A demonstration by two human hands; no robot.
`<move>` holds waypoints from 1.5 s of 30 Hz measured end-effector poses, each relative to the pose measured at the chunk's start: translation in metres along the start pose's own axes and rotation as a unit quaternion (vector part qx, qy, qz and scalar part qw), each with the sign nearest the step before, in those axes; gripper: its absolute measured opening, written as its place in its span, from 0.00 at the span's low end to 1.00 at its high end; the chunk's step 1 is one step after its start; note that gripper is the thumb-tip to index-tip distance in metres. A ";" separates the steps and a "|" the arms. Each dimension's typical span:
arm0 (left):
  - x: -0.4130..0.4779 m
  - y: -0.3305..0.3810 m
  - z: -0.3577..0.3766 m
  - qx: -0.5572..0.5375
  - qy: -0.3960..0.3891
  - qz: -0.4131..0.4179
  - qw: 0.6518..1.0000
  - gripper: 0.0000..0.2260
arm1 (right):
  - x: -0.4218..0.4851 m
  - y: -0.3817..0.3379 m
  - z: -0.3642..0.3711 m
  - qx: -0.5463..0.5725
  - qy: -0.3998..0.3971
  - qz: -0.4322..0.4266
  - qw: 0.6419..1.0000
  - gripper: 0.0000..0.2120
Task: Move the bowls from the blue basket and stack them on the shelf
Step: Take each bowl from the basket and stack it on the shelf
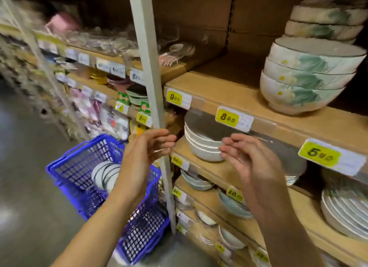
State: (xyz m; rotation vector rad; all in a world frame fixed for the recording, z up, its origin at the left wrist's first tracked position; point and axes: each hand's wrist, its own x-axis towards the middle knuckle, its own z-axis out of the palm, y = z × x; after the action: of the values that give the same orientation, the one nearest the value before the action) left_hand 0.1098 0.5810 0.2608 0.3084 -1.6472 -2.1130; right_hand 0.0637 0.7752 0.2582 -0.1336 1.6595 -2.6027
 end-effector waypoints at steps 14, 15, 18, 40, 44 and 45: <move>-0.018 -0.020 -0.235 0.043 0.127 -0.173 0.976 0.12 | -0.054 0.171 0.140 -0.110 -0.025 0.233 0.966 0.09; -0.017 -0.022 -0.251 0.054 0.129 -0.179 0.974 0.12 | -0.055 0.184 0.150 -0.123 -0.032 0.244 0.961 0.08; -0.014 -0.028 -0.294 0.079 0.141 -0.192 0.968 0.12 | -0.052 0.221 0.177 -0.161 -0.047 0.271 0.948 0.07; 0.184 -0.153 -0.394 0.252 0.055 -0.357 0.898 0.11 | 0.082 0.455 0.212 -0.544 -0.023 0.366 0.755 0.18; 0.211 -0.197 -0.395 0.300 -0.006 -0.417 0.858 0.09 | 0.094 0.481 0.210 -0.575 -0.023 0.403 0.711 0.18; 0.215 -0.210 -0.395 0.315 -0.021 -0.432 0.845 0.09 | 0.095 0.487 0.208 -0.585 -0.031 0.415 0.696 0.19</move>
State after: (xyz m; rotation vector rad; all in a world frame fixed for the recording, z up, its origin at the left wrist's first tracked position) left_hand 0.0492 0.1799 -0.0261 1.4537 -2.5180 -1.9961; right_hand -0.0114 0.3733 -0.0919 0.3900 2.2785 -0.6692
